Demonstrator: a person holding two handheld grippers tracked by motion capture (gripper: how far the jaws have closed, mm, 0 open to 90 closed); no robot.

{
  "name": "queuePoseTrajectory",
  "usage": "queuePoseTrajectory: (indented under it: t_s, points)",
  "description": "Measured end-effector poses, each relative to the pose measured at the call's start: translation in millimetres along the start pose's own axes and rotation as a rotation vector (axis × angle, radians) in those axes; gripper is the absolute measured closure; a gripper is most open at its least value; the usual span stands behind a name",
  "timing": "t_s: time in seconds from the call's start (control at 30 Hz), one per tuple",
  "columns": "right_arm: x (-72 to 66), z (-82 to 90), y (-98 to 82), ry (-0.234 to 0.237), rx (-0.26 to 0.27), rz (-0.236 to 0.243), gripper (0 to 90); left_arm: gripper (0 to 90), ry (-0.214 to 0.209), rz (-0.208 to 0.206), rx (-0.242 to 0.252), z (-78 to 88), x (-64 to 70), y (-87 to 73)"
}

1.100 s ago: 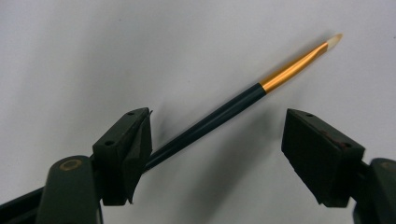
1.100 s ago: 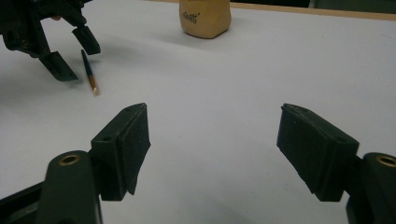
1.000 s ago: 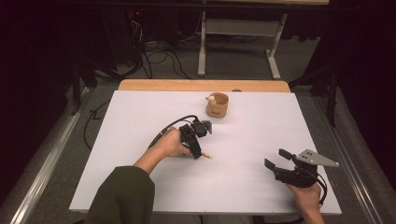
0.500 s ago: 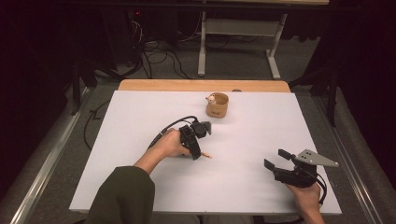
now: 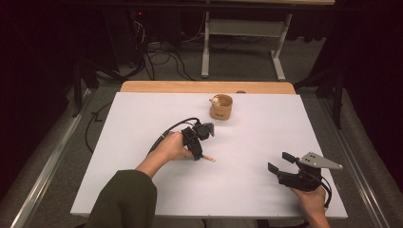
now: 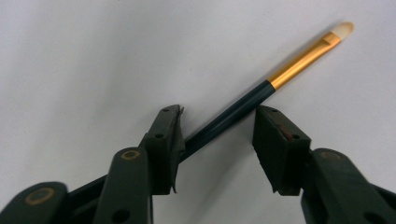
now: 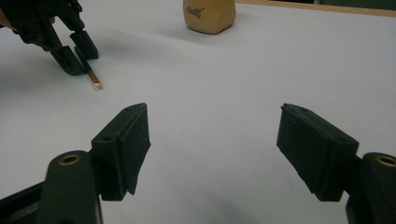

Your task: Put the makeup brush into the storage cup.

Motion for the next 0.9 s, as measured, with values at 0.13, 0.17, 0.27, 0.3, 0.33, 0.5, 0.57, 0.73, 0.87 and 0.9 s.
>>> queuePoseTrajectory:
  t_s: [0.13,0.17,0.27,0.3,0.33,0.5,0.57,0.73,0.87,0.9]
  points:
    - [0.0,0.5,0.5,-0.002,0.004,-0.005,27.4,60.2,-0.004,0.012,0.002,0.5,0.1,-0.4]
    - [0.0,0.5,0.5,-0.002,0.004,-0.005,27.4,61.4,-0.004,0.012,0.002,0.5,0.1,-0.4]
    - [-0.7,-0.1,0.9,0.0,0.003,0.002,27.4,65.1,-0.005,0.014,-0.005,0.9,0.0,-1.2]
    - [-0.8,-0.2,0.7,0.0,0.002,0.002,27.5,66.1,-0.007,0.016,-0.006,0.9,-0.1,-1.2]
    - [-1.0,-0.2,0.2,0.0,-0.001,-0.001,27.4,67.2,-0.009,0.02,-0.008,1.0,-0.4,-1.4]
    - [0.4,0.3,0.3,-0.002,0.002,0.0,27.5,73.6,-0.008,0.016,-0.018,1.5,-1.7,-2.3]
    - [-0.2,0.0,0.1,-0.001,-0.001,-0.003,27.5,74.8,-0.01,0.019,-0.013,1.2,-1.2,-2.5]
    - [-0.6,-1.0,-0.7,0.001,-0.008,0.006,27.5,80.2,-0.01,0.018,-0.024,1.3,-1.1,-3.3]
    - [0.0,-0.3,-0.2,-0.001,-0.002,-0.004,27.5,82.5,-0.007,0.014,-0.025,1.1,-1.2,-3.4]
    - [-0.3,-0.7,-0.3,0.0,-0.004,-0.002,27.5,82.5,-0.007,0.011,-0.025,1.1,-1.0,-3.4]
Point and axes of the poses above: each handheld gripper's, and its own axes: z roughly backward along the jaws, y roughly out of its top, x roughly to its right, the point moved 7 cm from there along -z, roughly forward along the jaws, and after that the axes turned 4 degrees about z, right-handed, at the moved point
